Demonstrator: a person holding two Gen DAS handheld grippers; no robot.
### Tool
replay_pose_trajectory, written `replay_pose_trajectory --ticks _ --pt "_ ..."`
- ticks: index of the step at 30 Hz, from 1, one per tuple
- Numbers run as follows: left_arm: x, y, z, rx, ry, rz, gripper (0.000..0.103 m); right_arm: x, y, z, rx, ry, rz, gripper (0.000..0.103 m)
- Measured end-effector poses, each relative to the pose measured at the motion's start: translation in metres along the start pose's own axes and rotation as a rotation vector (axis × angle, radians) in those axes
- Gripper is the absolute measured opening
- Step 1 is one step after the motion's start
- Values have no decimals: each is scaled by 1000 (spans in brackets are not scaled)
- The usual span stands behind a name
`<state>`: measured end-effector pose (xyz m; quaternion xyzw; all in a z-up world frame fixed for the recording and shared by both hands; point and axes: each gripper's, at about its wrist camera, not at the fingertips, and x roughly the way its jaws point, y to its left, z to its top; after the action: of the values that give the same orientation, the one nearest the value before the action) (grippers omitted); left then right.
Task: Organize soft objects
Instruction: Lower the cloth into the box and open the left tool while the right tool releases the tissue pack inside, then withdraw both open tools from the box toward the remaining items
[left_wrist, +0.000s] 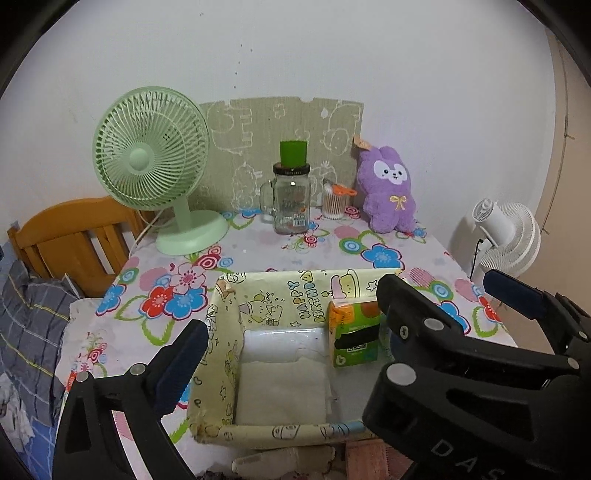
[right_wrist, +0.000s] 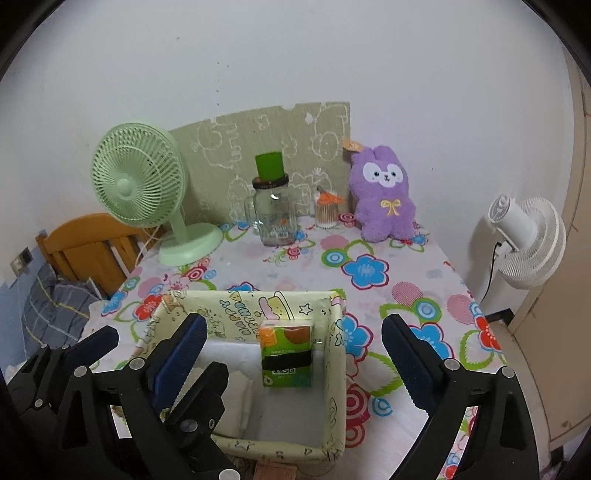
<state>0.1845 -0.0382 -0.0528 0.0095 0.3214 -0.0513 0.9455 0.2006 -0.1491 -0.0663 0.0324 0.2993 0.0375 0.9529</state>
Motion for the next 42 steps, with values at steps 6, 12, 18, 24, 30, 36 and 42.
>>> replay_pose_trajectory --ticks 6,12,18,24,30,36,42 --pt "-20 -3 -2 -1 -31 0 102 -23 2 1 -16 -30 14 99" --pt "-37 -6 -5 2 -54 -4 103 -43 4 -1 -28 -56 37 103" --pt "-52 -8 -10 7 -76 4 103 -58 6 -4 -43 -59 37 103" --pt "-66 -8 -16 3 -91 -13 103 -75 6 -9 -48 -87 65 103" --pt "-78 -8 -25 -2 -96 -17 103 -89 7 -19 -52 -92 89 102" --pt "-84 -8 -39 -8 -93 -20 103 -100 8 -32 -51 -107 85 99" --pt "-91 -8 -54 -16 -99 -32 103 -107 9 -46 -51 -110 99 98"
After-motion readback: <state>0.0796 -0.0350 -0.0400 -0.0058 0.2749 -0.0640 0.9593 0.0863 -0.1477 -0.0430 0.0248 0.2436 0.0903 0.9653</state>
